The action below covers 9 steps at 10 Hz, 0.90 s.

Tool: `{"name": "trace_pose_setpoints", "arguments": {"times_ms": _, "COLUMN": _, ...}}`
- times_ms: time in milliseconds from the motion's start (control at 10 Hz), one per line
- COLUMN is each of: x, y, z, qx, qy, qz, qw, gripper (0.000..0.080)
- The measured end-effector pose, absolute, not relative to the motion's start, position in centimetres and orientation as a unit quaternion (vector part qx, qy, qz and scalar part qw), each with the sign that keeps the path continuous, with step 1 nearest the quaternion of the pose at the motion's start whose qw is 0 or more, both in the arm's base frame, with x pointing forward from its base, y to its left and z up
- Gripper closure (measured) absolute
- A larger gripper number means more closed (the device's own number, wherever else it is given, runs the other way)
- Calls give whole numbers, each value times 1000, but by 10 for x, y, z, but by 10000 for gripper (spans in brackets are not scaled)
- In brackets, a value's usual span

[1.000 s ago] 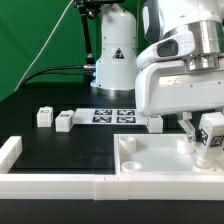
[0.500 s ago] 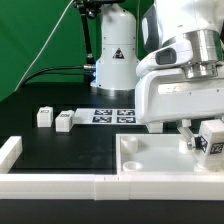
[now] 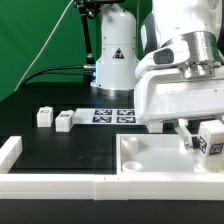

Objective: Assemble one leg

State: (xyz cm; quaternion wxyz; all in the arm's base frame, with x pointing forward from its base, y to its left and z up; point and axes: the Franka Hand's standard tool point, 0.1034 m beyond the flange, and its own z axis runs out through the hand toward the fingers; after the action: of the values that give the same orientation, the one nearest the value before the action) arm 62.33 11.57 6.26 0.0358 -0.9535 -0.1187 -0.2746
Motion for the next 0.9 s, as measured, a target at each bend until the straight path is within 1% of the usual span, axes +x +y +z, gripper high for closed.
{"name": "trace_pose_setpoints", "arguments": {"times_ms": 100, "x": 623, "y": 116, "z": 63, "qx": -954, "qy": -119, "qz": -275, "qw": 36, "gripper": 251}}
{"name": "trace_pose_setpoints", "arguments": {"times_ms": 200, "x": 623, "y": 116, "z": 63, "qx": -954, "qy": -119, "qz": -275, "qw": 36, "gripper": 251}}
{"name": "trace_pose_setpoints", "arguments": {"times_ms": 300, "x": 623, "y": 116, "z": 63, "qx": -954, "qy": -119, "qz": -275, "qw": 36, "gripper": 168}}
{"name": "trace_pose_setpoints", "arguments": {"times_ms": 600, "x": 624, "y": 115, "z": 63, "qx": -954, "qy": -119, "qz": -273, "qw": 36, "gripper": 151}}
{"name": "trace_pose_setpoints", "arguments": {"times_ms": 800, "x": 630, "y": 112, "z": 81, "qx": -957, "qy": -120, "qz": -261, "qw": 34, "gripper": 150}}
{"name": "trace_pose_setpoints", "arguments": {"times_ms": 900, "x": 630, "y": 112, "z": 87, "qx": -960, "qy": -121, "qz": -252, "qw": 35, "gripper": 150}}
